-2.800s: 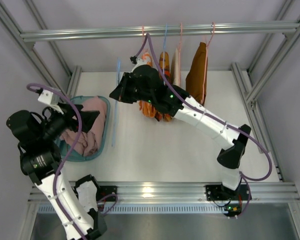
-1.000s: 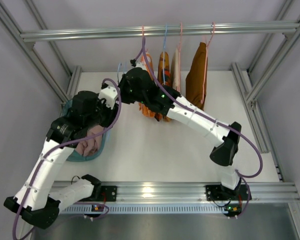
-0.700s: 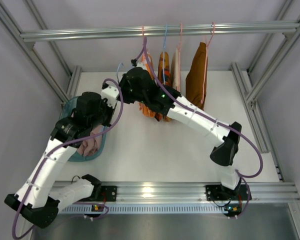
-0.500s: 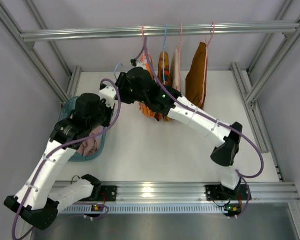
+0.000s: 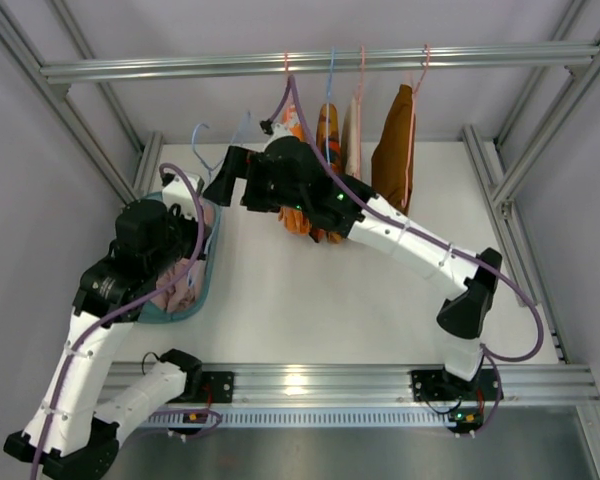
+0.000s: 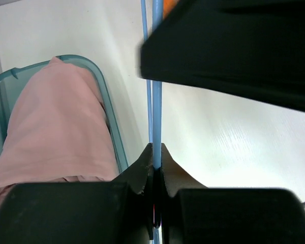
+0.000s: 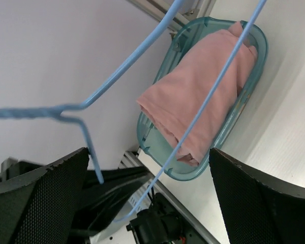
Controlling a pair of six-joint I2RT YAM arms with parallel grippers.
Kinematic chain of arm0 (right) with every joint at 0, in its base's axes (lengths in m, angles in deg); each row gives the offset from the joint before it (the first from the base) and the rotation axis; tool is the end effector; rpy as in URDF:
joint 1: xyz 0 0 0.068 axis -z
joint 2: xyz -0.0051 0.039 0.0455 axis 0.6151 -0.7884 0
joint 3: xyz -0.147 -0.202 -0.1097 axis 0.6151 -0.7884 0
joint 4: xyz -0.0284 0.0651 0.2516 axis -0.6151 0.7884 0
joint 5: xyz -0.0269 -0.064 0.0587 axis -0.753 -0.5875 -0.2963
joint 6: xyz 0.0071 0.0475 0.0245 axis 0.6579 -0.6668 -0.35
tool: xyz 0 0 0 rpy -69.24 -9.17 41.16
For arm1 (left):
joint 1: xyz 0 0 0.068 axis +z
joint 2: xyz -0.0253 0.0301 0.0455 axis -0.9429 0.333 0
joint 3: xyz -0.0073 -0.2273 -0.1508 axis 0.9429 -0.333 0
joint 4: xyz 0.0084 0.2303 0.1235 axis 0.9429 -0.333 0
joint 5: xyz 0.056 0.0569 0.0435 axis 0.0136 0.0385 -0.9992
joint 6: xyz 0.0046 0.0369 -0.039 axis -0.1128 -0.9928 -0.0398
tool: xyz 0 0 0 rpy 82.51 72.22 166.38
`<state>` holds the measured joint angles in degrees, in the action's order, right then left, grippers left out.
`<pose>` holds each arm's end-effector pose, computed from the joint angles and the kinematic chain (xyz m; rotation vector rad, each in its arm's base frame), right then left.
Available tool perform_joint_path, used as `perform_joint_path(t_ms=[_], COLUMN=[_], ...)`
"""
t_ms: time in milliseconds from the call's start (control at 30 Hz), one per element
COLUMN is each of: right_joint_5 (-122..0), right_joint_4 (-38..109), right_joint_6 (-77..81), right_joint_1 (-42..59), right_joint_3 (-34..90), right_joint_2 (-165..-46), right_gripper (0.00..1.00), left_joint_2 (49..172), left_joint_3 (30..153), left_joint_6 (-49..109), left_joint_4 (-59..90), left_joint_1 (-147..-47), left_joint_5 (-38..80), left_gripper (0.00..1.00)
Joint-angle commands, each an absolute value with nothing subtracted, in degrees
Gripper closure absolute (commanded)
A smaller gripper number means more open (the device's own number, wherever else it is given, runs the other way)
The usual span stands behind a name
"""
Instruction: Remove the trousers from the hanger
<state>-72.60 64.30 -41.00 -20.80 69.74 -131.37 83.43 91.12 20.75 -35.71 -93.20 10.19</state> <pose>0.2252 0.3661 0.4351 -0.1126 2.0867 1.1718 0.1350 -0.0545 0.4160 0.3226 2.0002 -0.2305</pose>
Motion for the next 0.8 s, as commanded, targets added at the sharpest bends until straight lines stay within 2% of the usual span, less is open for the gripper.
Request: perform_joint_path(t_ms=[0,233,467,767], right_joint_5=[-69.7,-68.8,-60.3,-58.2], right_joint_4=[59.5,57.7,53.6,53.1], right_joint_6=[-35.5,-22.9,-10.8,-11.0], right_joint_1=[-21.0,-20.9,-19.3,-13.0], right_joint_3=[69.3,67.6,63.9,58.1], right_joint_2=[-126.1,-120.3,-111.7,-104.5], right_gripper=[0.0,0.01,0.01,0.01], left_joint_2=[82.8,86.0,94.6,106.3], left_joint_3=[93.0,98.6,106.5,115.5], left_joint_6=[22.9,21.4,20.3,23.0], left_joint_4=[-34.0,-32.7,-30.4,-25.9], left_joint_1=[-91.5,-91.2,-91.2,-91.3], left_joint_5=[8.9,7.2,6.8,4.1], left_gripper=[1.0,1.0,1.0,1.0])
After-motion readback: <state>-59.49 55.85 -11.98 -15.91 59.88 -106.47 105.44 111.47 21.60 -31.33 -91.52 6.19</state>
